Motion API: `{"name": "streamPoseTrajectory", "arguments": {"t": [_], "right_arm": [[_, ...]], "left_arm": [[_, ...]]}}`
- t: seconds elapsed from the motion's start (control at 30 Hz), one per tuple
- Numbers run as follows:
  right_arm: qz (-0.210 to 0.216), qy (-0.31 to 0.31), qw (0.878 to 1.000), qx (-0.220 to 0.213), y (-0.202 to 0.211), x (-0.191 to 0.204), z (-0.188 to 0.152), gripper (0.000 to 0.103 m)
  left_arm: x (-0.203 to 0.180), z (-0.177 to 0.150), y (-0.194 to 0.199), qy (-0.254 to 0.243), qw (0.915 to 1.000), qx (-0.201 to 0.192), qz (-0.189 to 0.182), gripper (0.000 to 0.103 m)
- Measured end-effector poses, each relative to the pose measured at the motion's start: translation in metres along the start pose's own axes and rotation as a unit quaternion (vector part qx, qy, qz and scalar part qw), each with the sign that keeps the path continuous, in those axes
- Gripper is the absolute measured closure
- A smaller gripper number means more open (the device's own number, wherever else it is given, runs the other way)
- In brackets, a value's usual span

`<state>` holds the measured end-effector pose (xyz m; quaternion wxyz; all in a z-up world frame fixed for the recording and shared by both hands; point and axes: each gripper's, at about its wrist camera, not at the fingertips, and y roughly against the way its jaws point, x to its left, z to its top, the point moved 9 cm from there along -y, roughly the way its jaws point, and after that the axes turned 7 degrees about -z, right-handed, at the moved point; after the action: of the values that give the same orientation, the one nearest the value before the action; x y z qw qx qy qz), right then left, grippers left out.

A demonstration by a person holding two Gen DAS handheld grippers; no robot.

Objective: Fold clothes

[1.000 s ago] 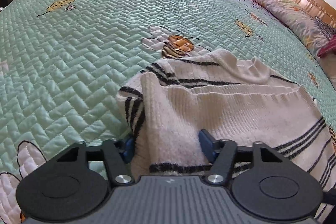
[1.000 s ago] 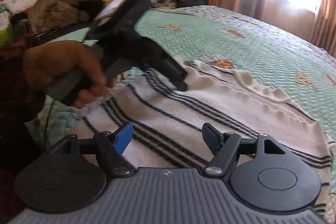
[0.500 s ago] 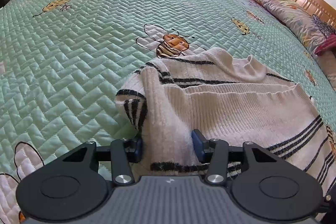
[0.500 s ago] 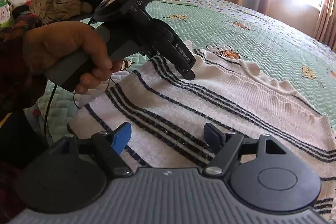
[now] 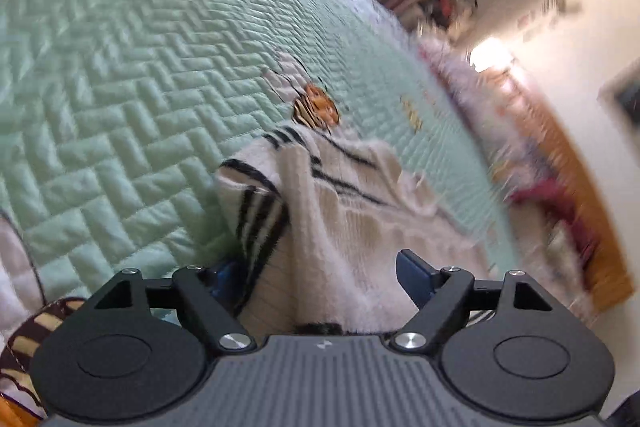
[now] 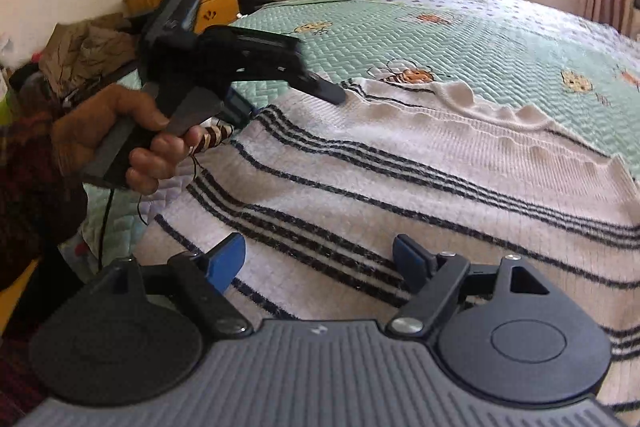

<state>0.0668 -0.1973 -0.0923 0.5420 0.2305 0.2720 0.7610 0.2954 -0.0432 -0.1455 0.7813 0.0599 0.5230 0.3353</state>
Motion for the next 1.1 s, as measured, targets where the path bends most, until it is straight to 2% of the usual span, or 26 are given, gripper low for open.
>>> {"name": "streamPoseTrajectory", "arguments": {"t": [0.1,0.27,0.43,0.5,0.53,0.57,0.6,0.63,0.67,0.73,0.8,1.0,1.1], "right_arm": [[-0.002,-0.013,1.000,-0.002,0.003,-0.007,0.001,0.021],[0.002,-0.034,0.999,-0.003,0.004,-0.012,0.001,0.021],[0.028,-0.045,0.998,-0.022,0.002,-0.019,0.018,0.021],[0.065,-0.089,0.993,-0.035,-0.008,-0.038,0.031,0.022],[0.074,-0.121,0.990,-0.026,-0.017,-0.053,0.034,0.031],[0.076,-0.147,0.986,-0.014,-0.026,-0.067,0.033,0.048],[0.070,-0.175,0.982,0.001,-0.039,-0.085,0.029,0.060],[0.064,-0.205,0.977,0.014,-0.051,-0.102,0.025,0.088],[0.064,-0.244,0.967,0.022,-0.058,-0.117,0.020,0.103],[0.074,-0.278,0.957,0.020,-0.059,-0.131,0.019,0.103],[0.066,-0.249,0.966,0.028,-0.062,-0.128,0.020,0.103],[0.065,-0.310,0.948,0.022,-0.081,-0.162,0.025,0.103],[0.049,-0.309,0.950,0.016,-0.089,-0.180,0.032,0.103]], "left_arm": [[0.008,0.004,0.008,0.018,0.9995,-0.025,0.002,0.021],[0.006,0.006,0.010,0.005,0.9983,-0.040,0.042,0.022],[0.003,0.009,0.003,-0.005,0.9970,-0.039,0.067,0.018],[-0.001,0.010,-0.003,-0.017,0.9967,-0.029,0.074,0.016],[-0.001,0.010,-0.004,-0.025,0.9962,-0.024,0.080,0.018],[-0.002,0.011,-0.004,-0.032,0.9950,-0.022,0.092,0.026],[-0.003,0.013,0.000,-0.038,0.9935,-0.026,0.104,0.034],[-0.005,0.014,0.004,-0.043,0.9926,-0.033,0.109,0.035],[-0.009,0.015,0.011,-0.048,0.9919,-0.041,0.110,0.035],[-0.024,0.014,0.021,-0.066,0.9916,-0.052,0.098,0.035],[-0.046,0.009,0.022,-0.093,0.9916,-0.046,0.077,0.033],[-0.094,-0.026,0.009,-0.159,0.9865,0.001,0.037,0.026],[-0.101,-0.043,-0.002,-0.183,0.9817,0.024,0.046,0.026]]}}
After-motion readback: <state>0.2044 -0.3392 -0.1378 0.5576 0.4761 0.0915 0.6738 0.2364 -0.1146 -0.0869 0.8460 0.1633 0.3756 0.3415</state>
